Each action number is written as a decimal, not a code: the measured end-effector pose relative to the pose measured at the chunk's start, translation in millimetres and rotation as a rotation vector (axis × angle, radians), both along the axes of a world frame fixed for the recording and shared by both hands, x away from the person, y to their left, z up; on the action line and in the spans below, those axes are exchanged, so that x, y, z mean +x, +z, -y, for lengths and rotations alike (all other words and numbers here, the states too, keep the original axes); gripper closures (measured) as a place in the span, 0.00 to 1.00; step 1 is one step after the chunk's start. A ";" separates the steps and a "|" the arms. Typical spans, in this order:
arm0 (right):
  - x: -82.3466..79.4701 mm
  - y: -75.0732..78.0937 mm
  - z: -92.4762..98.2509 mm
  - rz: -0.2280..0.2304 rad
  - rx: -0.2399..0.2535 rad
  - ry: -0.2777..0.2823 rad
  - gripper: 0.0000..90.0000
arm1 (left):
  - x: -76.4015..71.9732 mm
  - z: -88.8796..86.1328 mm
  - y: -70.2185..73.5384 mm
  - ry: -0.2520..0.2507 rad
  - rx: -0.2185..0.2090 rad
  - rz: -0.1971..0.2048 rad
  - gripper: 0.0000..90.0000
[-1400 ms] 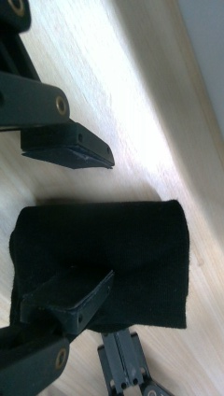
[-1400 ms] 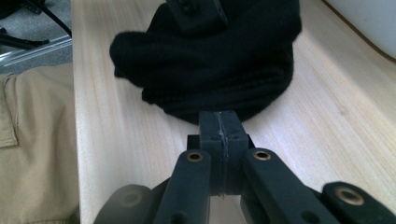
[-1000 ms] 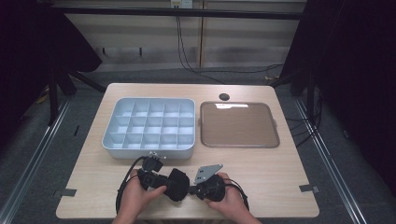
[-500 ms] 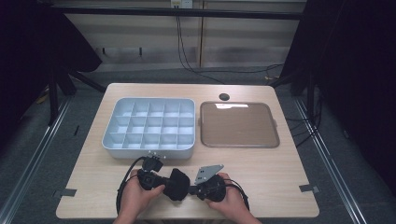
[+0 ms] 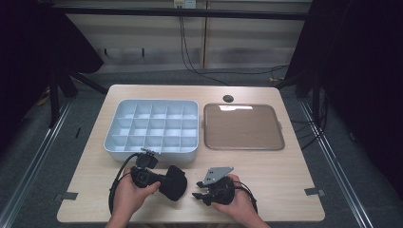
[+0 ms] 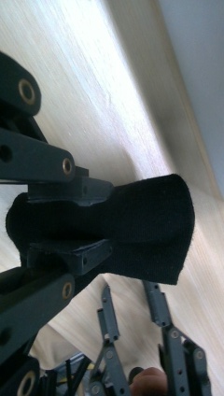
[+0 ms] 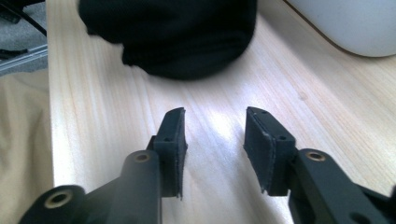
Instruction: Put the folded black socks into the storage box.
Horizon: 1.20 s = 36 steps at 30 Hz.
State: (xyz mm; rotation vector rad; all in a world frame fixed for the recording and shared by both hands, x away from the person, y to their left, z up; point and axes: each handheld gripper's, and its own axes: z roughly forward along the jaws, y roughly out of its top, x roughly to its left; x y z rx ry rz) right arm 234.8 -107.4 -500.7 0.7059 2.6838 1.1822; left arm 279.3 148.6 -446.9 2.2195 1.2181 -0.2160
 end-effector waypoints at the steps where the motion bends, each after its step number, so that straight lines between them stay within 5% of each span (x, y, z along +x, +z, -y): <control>1: 0.5 -0.5 0.4 0.001 0.000 0.000 0.62 | 1.6 -2.3 3.1 -0.009 0.014 -0.005 0.81; 21: 7.0 -8.7 2.4 0.035 -0.015 -0.052 0.17 | 15.7 -31.5 39.5 -0.002 0.046 -0.032 0.81; 36: 7.2 -9.4 1.6 0.036 -0.019 -0.048 0.15 | 19.7 -47.4 59.1 0.006 0.078 -0.044 0.81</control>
